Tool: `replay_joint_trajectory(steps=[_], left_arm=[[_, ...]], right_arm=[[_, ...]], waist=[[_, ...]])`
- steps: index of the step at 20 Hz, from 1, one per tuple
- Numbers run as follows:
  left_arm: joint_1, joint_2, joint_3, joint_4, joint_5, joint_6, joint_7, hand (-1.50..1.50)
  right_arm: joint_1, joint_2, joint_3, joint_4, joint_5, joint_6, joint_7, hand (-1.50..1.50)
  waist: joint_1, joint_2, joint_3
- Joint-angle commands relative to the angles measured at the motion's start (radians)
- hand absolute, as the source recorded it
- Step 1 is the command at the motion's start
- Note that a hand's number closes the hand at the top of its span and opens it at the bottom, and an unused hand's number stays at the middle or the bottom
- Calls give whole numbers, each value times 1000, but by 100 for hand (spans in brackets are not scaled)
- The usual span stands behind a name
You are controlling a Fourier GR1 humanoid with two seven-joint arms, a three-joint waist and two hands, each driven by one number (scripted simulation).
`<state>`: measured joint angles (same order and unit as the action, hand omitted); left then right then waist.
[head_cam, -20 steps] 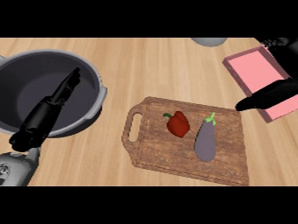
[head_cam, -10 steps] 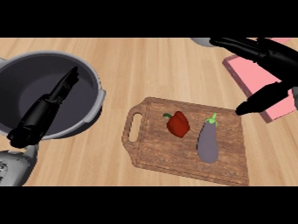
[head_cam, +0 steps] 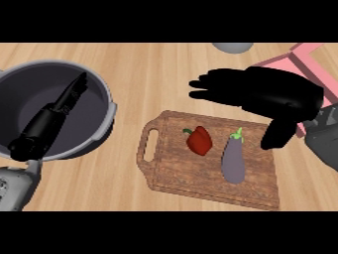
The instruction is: Pick the bell pepper from the cutting board and place it in the cardboard box
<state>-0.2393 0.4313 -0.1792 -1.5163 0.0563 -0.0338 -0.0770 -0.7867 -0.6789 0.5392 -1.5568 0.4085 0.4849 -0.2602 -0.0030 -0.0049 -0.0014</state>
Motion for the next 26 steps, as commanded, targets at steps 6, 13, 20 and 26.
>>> replay_joint_trajectory(steps=[6, 13, 20, 26], left_arm=[[21, 1, 33, -37, -4, -35, 0, 0], [40, -69, 21, 22, -79, -22, -51, 0], [-78, -81, 86, 81, -63, -62, 5, 0], [75, -118, 58, -64, -137, -45, -14, 0]], right_arm=[[30, 98, 109, -216, 156, 171, 332, -150], [132, 228, 110, -282, 219, 287, 486, -150], [140, 342, 177, -184, 410, 232, 503, -150], [212, 330, 131, -169, 512, 201, 396, -150]], waist=[[2, 1, 1], [2, 3, 1], [3, 7, 1], [8, 4, 1]])
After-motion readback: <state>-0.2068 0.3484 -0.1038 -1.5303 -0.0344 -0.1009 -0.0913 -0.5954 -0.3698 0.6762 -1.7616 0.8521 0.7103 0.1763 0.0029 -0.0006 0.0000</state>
